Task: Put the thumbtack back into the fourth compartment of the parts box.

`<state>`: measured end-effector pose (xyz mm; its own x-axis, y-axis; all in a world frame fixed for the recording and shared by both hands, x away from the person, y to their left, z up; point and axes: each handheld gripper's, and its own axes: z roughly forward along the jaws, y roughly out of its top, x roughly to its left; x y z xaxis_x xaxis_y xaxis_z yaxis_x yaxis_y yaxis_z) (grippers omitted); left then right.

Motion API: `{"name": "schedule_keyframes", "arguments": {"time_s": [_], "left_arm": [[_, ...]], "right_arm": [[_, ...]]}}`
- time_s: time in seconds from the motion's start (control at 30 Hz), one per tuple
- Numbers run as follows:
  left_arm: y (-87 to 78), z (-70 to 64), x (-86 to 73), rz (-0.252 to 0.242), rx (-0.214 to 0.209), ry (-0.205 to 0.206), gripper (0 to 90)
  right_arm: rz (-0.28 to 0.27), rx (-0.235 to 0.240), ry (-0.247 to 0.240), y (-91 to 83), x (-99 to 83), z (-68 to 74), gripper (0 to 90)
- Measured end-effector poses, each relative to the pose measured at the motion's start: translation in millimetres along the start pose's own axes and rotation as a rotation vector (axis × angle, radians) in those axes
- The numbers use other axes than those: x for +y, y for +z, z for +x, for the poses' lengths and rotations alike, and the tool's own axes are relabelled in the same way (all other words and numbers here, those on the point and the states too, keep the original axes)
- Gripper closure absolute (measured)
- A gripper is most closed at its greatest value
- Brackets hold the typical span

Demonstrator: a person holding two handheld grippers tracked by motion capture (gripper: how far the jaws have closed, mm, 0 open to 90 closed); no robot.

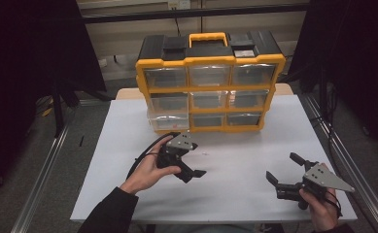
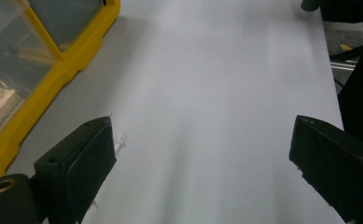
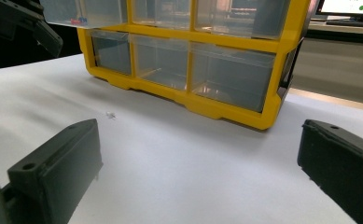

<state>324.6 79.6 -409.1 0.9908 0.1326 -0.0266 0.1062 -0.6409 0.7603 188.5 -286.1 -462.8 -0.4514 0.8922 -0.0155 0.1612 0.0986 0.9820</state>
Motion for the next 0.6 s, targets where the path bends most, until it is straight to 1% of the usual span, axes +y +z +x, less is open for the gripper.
{"name": "schedule_keyframes", "arguments": {"time_s": [0.03,0.07,0.13,0.23,0.3,0.33,0.37,0.4,0.47,0.5,0.53,0.57,0.6], "left_arm": [[2.7,0.9,-0.5,0.004,0.001,0.000,6.8],[5.3,2.1,-1.0,0.014,0.000,0.008,6.8],[10.0,3.9,-2.2,0.052,0.019,0.021,7.5],[18.2,7.5,-4.2,0.085,0.005,0.009,7.5],[23.5,8.6,-4.6,0.105,0.016,0.021,7.5],[25.3,9.2,-4.4,0.125,0.000,0.025,7.4],[28.4,8.7,-4.9,0.120,0.007,0.029,7.5],[29.5,9.5,-3.9,0.131,0.013,0.036,7.4],[32.6,11.7,-2.0,0.135,-0.009,0.051,7.0],[32.8,13.2,-0.3,0.159,-0.039,0.058,6.2],[36.0,12.8,-0.4,0.149,-0.033,0.065,6.2],[36.3,15.3,1.8,0.179,-0.053,0.073,6.2],[38.6,16.9,2.6,0.188,-0.053,0.063,6.2]], "right_arm": [[-0.001,0.000,0.000,0.0,0.0,0.0,0.0],[0.000,0.000,0.000,0.0,0.0,0.0,0.0],[0.000,0.001,-0.001,0.0,0.0,0.0,0.0],[-0.003,-0.001,0.001,0.5,-0.1,-0.3,0.0],[-0.004,0.000,-0.001,0.4,-0.1,-0.3,0.0],[-0.003,0.001,0.000,0.4,-0.1,-0.2,0.0],[-0.003,0.001,0.000,0.4,-0.1,-0.1,0.0],[-0.003,0.001,0.000,0.4,-0.1,-0.2,0.0],[-0.004,0.000,-0.002,0.7,-0.2,-0.5,0.0],[-0.003,-0.001,-0.003,0.6,-0.2,-0.6,0.0],[-0.002,0.000,-0.003,0.5,-0.2,-0.5,0.0],[-0.003,0.000,-0.003,0.6,-0.3,-0.5,0.0],[-0.002,0.000,-0.001,0.4,-0.2,-0.5,0.0]]}}
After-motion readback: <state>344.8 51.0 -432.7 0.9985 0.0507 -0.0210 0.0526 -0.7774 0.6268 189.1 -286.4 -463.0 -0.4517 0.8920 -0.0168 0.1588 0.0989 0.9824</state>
